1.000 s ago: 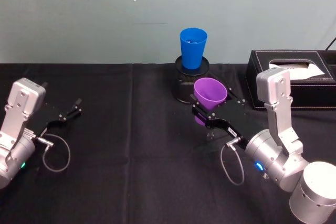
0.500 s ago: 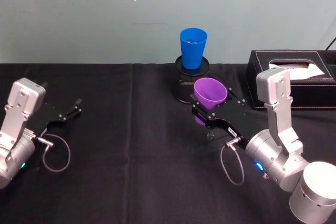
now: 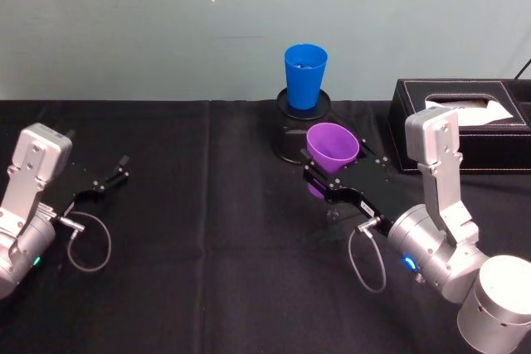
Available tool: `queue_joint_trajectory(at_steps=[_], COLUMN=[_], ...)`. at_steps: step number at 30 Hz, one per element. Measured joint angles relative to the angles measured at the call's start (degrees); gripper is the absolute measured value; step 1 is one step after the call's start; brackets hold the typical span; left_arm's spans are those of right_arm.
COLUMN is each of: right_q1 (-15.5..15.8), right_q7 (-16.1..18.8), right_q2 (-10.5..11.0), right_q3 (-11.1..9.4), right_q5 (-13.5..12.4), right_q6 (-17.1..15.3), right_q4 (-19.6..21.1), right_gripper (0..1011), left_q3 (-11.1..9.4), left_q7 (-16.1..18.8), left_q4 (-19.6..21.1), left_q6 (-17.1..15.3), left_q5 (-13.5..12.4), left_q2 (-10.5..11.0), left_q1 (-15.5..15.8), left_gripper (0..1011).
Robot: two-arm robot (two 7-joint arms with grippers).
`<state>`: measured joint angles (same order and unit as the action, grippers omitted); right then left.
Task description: Pick up one cup with a gripper and tap it against the other cup.
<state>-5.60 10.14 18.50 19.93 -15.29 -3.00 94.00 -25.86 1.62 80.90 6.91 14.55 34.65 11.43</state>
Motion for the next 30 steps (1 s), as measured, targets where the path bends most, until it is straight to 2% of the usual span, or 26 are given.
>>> queue_joint_trajectory(at_steps=[30], right_q1=[0.0], right_q7=[0.0], right_q2=[0.0], right_q3=[0.0], right_q5=[0.0], right_q6=[0.0], right_q4=[0.0], right_gripper=[717], left_q3=[0.0], left_q7=[0.0], left_q4=[0.0], left_q6=[0.0], left_q5=[0.0], left_q2=[0.0], left_q1=[0.0], left_gripper=[1000])
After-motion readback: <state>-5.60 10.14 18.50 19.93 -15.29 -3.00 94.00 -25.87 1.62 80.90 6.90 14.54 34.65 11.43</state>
